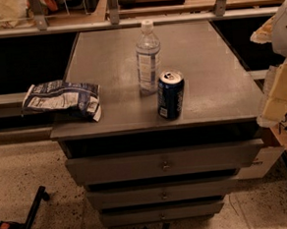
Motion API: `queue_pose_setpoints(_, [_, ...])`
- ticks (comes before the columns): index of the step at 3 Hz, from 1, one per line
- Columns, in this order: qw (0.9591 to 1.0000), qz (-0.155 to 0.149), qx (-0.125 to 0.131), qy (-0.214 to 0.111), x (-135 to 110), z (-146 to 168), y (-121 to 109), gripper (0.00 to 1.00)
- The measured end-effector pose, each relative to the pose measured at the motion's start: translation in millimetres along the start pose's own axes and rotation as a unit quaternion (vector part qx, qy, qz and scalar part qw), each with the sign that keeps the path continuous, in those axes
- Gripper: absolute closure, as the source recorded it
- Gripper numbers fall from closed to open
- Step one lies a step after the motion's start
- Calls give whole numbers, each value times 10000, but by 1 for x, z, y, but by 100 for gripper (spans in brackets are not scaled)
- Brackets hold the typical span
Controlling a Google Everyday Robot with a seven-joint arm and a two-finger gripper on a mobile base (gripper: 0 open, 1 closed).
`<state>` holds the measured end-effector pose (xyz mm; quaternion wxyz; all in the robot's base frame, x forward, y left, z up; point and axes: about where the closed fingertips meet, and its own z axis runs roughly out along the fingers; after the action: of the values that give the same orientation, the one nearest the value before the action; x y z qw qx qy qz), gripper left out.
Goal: Pick blue plastic bottle
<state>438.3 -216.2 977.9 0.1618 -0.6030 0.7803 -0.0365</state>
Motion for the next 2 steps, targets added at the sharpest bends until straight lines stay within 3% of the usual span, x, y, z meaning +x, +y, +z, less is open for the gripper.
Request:
queue_pose_setpoints(1, [10000, 0, 1, 0, 0, 0, 0, 0])
queue_pose_setpoints(2, [9994, 135, -69, -309, -13, -5, -9, 0])
